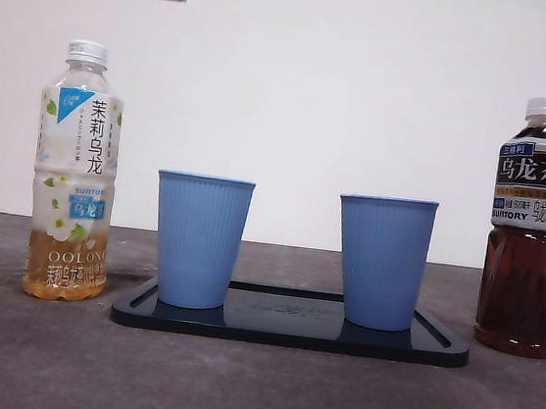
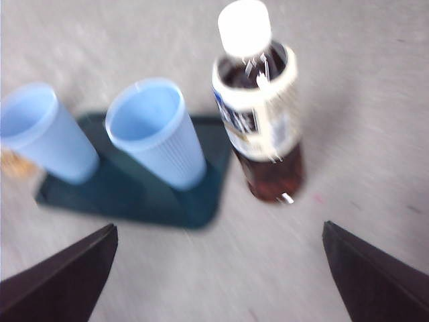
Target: Pour the drink into the cup
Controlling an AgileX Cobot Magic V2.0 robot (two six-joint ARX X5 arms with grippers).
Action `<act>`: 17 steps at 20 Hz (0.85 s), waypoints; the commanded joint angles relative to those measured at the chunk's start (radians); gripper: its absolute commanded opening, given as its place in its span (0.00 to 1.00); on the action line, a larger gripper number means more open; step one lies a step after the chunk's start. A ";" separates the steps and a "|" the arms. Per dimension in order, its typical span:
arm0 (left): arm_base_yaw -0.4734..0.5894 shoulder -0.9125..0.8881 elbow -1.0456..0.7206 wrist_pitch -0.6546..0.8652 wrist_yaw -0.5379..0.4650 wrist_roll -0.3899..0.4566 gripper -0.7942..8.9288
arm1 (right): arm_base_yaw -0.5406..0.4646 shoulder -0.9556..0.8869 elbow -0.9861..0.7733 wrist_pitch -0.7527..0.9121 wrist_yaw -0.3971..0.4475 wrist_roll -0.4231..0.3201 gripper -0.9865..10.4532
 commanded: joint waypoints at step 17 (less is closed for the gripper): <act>-0.013 0.004 0.018 0.034 0.003 0.012 0.54 | 0.350 0.299 -0.432 0.843 0.572 0.092 0.52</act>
